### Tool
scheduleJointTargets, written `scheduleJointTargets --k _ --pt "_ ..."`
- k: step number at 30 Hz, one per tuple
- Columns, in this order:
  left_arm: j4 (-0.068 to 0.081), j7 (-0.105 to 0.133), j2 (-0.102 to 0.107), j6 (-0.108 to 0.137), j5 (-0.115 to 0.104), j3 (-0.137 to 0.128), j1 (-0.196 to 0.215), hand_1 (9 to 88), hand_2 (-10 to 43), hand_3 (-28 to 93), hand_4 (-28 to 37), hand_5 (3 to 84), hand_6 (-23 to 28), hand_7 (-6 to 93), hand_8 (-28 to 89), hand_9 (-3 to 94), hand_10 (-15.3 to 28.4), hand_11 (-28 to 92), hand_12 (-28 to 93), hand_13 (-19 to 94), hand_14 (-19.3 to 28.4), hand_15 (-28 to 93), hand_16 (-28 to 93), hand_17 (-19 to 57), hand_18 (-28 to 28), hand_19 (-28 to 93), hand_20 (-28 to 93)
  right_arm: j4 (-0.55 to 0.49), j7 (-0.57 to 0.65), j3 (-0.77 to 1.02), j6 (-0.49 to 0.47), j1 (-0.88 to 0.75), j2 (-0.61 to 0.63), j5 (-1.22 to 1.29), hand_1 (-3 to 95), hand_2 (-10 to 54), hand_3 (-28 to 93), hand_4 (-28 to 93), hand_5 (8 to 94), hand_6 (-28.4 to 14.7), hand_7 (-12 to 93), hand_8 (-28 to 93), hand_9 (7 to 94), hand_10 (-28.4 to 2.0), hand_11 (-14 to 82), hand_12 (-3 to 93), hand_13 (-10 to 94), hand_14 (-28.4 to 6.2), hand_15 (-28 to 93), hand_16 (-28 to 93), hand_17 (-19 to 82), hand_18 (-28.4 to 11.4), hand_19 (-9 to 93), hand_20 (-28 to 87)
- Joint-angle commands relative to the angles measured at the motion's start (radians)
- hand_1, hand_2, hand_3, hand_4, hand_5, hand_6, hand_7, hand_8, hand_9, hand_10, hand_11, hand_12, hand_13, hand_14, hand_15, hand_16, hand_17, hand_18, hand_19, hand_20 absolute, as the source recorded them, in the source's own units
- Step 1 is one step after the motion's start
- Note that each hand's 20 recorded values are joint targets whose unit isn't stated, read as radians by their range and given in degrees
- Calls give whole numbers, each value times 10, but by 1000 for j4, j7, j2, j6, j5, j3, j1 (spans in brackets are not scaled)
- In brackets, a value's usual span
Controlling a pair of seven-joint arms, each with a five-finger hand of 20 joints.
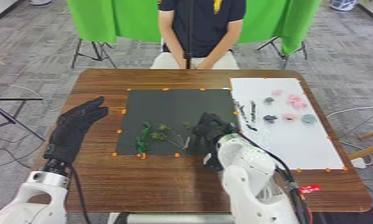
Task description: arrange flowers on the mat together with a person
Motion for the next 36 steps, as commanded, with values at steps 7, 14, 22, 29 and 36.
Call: scheduleJointTargets --k 7,14,22,29,36 --pt "0 -12 -13 -10 -3 -7 14 247 -51 612 -224 449 50 89 -47 431 131 183 169 305 169 132 70 -3 147 88 181 -4 11 -67 -65 -10 -5 35 336 131 695 -71 818 -9 157 -49 937 -102 536 159 937 -16 748 207 752 -147 932 642" --pt "0 -15 -16 -13 -1 -8 13 249 -50 612 -224 449 51 88 -47 430 130 183 170 305 169 132 70 -3 146 86 180 -16 17 -73 -88 -16 -4 60 338 129 694 -67 820 -10 156 -46 937 -101 537 158 937 -16 748 206 753 -147 932 642" --pt "-1 -17 -18 -15 -1 -10 17 250 -49 611 -224 450 51 88 -47 430 131 183 170 304 169 131 70 -3 146 87 181 -36 38 -61 -119 -18 -1 117 340 127 693 -64 822 -10 153 -42 937 -101 536 157 937 -15 749 203 753 -147 932 641" --pt "0 -20 -15 -17 -2 -10 11 251 -49 611 -223 449 50 88 -48 430 130 182 169 305 169 132 70 -3 146 87 181 -111 68 14 -85 -16 24 189 338 125 692 -61 824 -9 155 -38 937 -102 535 155 937 -15 748 200 753 -146 932 638" --pt "2 -11 -15 -17 -3 -2 6 249 -50 614 -224 449 51 88 -47 431 132 183 169 305 168 133 70 -3 146 87 180 -162 -47 180 242 -120 88 505 318 124 697 -62 830 -5 162 -92 937 -103 498 154 937 -23 707 200 736 -143 932 594"
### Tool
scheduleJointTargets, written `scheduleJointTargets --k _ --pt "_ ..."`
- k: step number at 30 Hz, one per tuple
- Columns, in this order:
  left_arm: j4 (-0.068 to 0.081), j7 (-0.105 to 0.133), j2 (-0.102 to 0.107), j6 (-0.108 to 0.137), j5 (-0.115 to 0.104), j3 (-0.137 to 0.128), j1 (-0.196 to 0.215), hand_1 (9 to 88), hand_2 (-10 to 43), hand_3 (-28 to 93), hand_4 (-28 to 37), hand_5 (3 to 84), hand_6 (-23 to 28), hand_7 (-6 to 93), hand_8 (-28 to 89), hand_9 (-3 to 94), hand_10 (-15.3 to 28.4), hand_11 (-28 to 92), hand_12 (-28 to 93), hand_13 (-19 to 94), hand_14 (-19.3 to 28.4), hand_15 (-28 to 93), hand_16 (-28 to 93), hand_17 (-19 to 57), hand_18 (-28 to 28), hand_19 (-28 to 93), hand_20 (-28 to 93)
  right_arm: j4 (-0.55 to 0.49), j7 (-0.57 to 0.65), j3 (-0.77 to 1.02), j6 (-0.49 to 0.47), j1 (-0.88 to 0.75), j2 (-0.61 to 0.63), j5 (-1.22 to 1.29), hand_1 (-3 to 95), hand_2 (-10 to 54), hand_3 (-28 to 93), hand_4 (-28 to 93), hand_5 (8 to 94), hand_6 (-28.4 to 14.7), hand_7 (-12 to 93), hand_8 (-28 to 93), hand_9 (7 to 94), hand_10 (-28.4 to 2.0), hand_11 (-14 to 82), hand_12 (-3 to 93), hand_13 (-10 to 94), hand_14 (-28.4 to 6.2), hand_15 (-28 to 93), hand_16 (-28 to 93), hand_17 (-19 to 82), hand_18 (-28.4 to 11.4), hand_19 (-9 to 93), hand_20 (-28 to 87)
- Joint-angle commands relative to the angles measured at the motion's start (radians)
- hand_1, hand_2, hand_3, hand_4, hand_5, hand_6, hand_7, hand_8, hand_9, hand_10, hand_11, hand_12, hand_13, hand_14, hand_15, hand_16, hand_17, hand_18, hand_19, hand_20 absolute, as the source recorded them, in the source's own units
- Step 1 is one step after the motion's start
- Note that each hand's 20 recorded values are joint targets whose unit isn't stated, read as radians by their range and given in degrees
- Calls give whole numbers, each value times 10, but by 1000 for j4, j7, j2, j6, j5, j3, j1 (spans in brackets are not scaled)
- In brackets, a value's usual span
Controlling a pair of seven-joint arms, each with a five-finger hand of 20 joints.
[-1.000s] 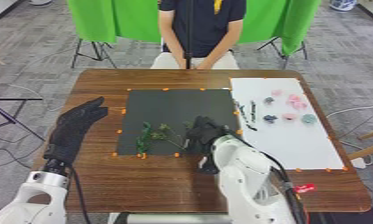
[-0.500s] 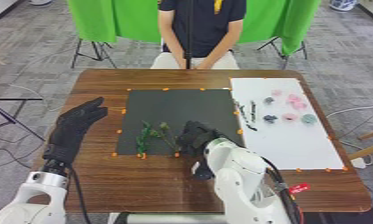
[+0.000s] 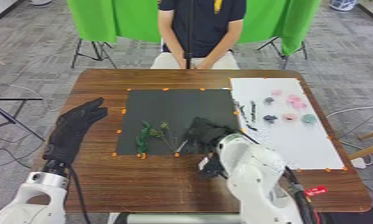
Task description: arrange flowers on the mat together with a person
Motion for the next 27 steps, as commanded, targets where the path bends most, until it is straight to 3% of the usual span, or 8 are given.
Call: scheduleJointTargets --k 1,4,5,7,10,13,18,27 --pt "3 2 -7 -10 -3 7 2 250 -50 614 -224 449 51 88 -47 431 131 183 169 305 169 133 70 -3 146 87 181 -47 -148 172 420 -120 86 335 313 125 695 -67 821 -3 169 -99 937 -105 465 160 937 -28 674 210 723 -141 932 549" --pt "7 18 -1 -1 -4 16 -5 252 -49 612 -224 451 51 90 -47 432 132 183 168 306 169 135 69 -3 147 89 180 -8 -377 256 541 -174 101 487 293 109 683 -86 776 -2 180 -104 924 -136 291 199 928 -59 481 289 628 -146 920 348" --pt "9 20 0 0 -5 20 -9 253 -49 612 -224 454 52 92 -47 432 132 184 168 307 170 135 69 -1 147 86 178 2 -439 285 546 -188 102 558 279 94 680 -89 747 -5 181 -105 885 -149 236 202 874 -88 403 302 554 -155 872 283" --pt "11 29 1 6 -5 25 -14 254 -49 613 -224 456 52 93 -48 433 132 185 168 310 169 133 66 6 142 75 171 13 -507 345 490 -207 98 745 266 81 684 -96 716 -10 179 -105 822 -162 189 197 771 -131 341 277 457 -174 756 316" --pt "11 38 2 12 -6 30 -15 256 -48 614 -222 459 51 96 -50 437 134 188 167 316 167 115 56 16 133 60 160 24 -567 388 464 -241 99 1025 220 61 725 -119 618 -16 159 -102 663 -167 108 164 547 -158 172 243 296 -160 370 359" --pt "15 48 6 13 -7 34 -21 257 -49 616 -220 461 51 97 -51 441 134 189 164 320 162 97 51 21 124 50 153 13 -607 404 472 -279 89 1161 160 51 758 -128 505 -16 128 -93 535 -162 66 138 419 -152 114 197 229 -145 130 315" --pt "11 58 0 21 -7 30 -11 259 -49 616 -220 462 51 98 -52 444 133 189 163 321 161 88 53 25 118 45 150 -3 -683 433 444 -342 50 1151 109 40 789 -139 430 -12 113 -92 454 -158 50 122 334 -134 86 150 196 -131 45 282" --pt "12 50 -18 4 5 28 -14 259 -50 619 -220 463 49 101 -53 443 134 191 164 316 166 100 65 15 129 55 157 -15 -711 455 480 -395 23 1176 94 33 806 -148 431 -11 120 -93 456 -156 53 119 325 -121 94 123 196 -124 19 275"
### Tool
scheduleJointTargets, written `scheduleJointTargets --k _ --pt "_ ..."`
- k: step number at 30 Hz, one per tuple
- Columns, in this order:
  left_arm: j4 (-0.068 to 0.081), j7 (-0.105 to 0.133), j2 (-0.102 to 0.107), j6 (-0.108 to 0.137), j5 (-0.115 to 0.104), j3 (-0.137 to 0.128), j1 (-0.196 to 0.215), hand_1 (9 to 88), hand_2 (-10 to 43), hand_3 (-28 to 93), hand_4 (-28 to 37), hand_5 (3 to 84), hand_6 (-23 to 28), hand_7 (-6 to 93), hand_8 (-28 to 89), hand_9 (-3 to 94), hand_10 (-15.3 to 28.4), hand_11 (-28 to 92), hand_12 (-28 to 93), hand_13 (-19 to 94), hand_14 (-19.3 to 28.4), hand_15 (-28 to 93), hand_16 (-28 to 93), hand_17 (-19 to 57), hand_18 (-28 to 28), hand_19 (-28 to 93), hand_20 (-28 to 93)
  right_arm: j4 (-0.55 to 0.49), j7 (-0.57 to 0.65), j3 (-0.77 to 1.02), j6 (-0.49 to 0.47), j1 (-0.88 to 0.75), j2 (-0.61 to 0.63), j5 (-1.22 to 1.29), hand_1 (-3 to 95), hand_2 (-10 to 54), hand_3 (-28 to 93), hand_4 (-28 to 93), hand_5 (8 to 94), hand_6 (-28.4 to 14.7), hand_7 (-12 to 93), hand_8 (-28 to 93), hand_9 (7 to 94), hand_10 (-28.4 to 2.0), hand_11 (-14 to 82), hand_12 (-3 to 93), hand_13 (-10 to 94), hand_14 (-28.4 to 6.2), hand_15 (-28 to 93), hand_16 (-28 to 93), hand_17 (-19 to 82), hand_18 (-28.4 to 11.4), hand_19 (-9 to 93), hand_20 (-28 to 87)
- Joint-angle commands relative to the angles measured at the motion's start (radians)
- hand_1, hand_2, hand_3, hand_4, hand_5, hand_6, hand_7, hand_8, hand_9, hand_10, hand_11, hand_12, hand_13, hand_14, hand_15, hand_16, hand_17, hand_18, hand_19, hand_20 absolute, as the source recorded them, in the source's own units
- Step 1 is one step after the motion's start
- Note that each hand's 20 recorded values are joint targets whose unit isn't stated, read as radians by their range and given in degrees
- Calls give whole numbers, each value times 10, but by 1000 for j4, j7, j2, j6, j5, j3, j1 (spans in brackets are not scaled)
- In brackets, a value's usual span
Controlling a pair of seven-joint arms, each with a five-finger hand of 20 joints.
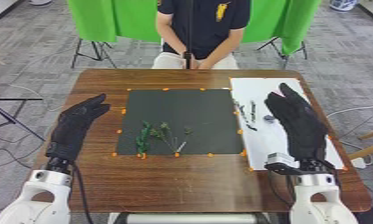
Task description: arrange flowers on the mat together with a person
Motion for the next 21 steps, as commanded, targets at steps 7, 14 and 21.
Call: scheduleJointTargets --k 7,14,21 --pt "4 -18 -37 -14 12 -13 13 261 -49 618 -221 462 49 101 -53 443 131 192 165 314 167 114 68 10 135 65 162 -19 -17 23 28 -58 -46 -17 91 33 812 -151 436 -10 125 -96 461 -157 54 119 334 -120 103 116 201 -123 18 280" --pt "4 -20 -35 -10 9 -13 9 262 -49 616 -222 462 49 102 -53 444 132 194 165 314 166 121 67 7 138 71 165 -20 -26 28 29 -53 -56 -20 91 36 811 -152 442 -12 128 -98 467 -157 56 121 345 -122 111 114 206 -125 21 284" --pt "-3 -22 -45 -4 8 -25 24 261 -48 615 -225 461 49 102 -53 443 131 195 164 314 166 126 66 5 141 75 167 -21 -29 23 41 -59 -46 -15 93 37 812 -151 453 -12 133 -98 477 -157 58 123 355 -124 117 115 209 -126 22 286"
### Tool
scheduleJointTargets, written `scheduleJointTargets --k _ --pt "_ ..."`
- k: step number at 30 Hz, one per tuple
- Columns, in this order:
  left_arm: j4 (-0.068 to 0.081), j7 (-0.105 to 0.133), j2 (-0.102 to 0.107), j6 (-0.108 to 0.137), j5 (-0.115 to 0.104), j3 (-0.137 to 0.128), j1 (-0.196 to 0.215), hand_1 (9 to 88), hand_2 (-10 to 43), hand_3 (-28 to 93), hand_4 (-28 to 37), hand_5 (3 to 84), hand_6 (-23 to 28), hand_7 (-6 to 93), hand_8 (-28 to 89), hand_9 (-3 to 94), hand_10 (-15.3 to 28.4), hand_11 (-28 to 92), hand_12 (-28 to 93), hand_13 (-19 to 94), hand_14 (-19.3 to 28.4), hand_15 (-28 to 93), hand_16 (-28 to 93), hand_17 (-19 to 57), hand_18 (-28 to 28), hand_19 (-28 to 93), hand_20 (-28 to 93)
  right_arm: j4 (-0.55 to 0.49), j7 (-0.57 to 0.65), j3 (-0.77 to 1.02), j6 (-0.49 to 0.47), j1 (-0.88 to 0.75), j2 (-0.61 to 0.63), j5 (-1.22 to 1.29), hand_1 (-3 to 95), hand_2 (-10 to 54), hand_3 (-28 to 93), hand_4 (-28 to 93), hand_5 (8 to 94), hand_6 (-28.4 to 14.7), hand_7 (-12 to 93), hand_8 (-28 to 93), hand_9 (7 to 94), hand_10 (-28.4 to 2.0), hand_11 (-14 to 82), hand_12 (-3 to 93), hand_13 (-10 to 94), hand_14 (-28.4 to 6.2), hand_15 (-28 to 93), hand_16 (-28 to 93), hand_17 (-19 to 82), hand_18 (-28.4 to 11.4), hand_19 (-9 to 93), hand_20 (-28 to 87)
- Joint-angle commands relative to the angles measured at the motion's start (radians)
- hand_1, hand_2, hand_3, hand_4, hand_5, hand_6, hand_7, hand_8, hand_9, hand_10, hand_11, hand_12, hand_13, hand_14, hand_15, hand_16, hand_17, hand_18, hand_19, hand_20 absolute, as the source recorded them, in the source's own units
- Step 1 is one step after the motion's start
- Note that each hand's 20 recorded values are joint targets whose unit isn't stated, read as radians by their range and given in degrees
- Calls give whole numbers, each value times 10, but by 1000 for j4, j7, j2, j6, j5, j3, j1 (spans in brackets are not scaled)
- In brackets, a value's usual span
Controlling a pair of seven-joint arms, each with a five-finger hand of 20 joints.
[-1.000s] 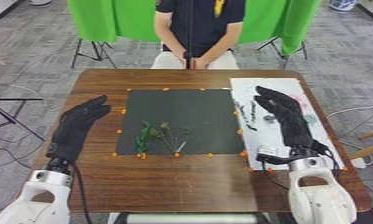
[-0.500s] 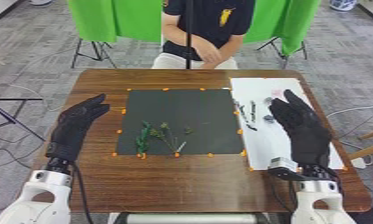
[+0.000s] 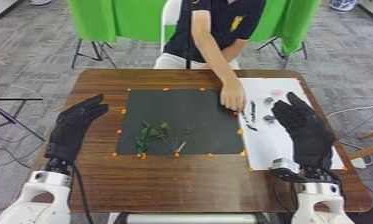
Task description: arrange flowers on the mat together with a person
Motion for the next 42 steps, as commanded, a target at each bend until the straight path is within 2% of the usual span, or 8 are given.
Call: scheduleJointTargets --k 1,5,10,14,21,25,37,42 --pt "-4 -11 -17 4 2 -13 25 261 -48 615 -225 461 49 102 -53 443 131 195 164 313 166 127 66 5 141 75 167 -11 -18 -6 19 -12 0 3 93 37 812 -151 455 -12 134 -98 479 -157 59 124 356 -124 118 115 209 -126 22 286" --pt "0 -8 -11 -6 6 -9 12 260 -48 616 -225 461 49 102 -53 443 131 196 164 313 166 128 66 4 142 77 168 -9 -19 -12 30 -8 2 18 93 36 814 -150 463 -12 134 -100 487 -158 59 124 360 -123 119 114 212 -125 20 287" --pt "-5 -13 -22 -6 7 -16 22 261 -46 613 -225 461 49 103 -53 443 131 196 164 313 166 130 66 3 142 77 169 -8 -16 -14 30 -10 0 12 94 36 816 -151 468 -12 137 -100 489 -158 59 125 363 -123 121 113 213 -125 20 290" --pt "-1 -18 -30 -14 14 -15 10 260 -47 613 -225 461 49 102 -53 443 131 195 164 313 166 130 65 3 142 77 169 -7 -12 -16 37 -6 3 16 96 36 816 -151 472 -12 139 -101 491 -156 60 125 364 -123 122 113 215 -125 23 292" --pt "-2 -19 -17 0 2 -13 19 259 -47 614 -225 461 49 102 -53 443 131 195 164 313 166 129 65 3 143 77 169 -3 -10 -18 36 -5 3 14 97 35 815 -150 477 -13 139 -101 494 -156 60 126 365 -122 123 111 219 -123 17 291" --pt "2 -17 -7 -2 0 -7 10 258 -48 616 -225 461 49 102 -53 443 130 195 164 313 167 130 65 3 143 76 169 -3 -11 -18 36 -4 4 10 100 30 816 -149 479 -13 141 -101 496 -157 61 126 368 -122 124 111 220 -123 16 293" --pt "3 -7 13 10 -11 1 15 259 -48 615 -224 461 50 102 -53 442 131 194 165 312 167 130 65 3 144 76 170 2 -7 -18 25 2 10 -5 120 4 808 -148 481 -15 142 -101 500 -158 63 133 385 -121 132 114 236 -123 34 312" --pt "4 -3 15 16 -14 3 16 259 -47 613 -224 459 49 102 -52 442 131 194 165 312 167 130 65 3 143 77 170 2 -6 -18 32 3 10 -9 127 -3 806 -147 481 -16 143 -101 502 -158 63 136 393 -123 133 117 246 -123 51 327"
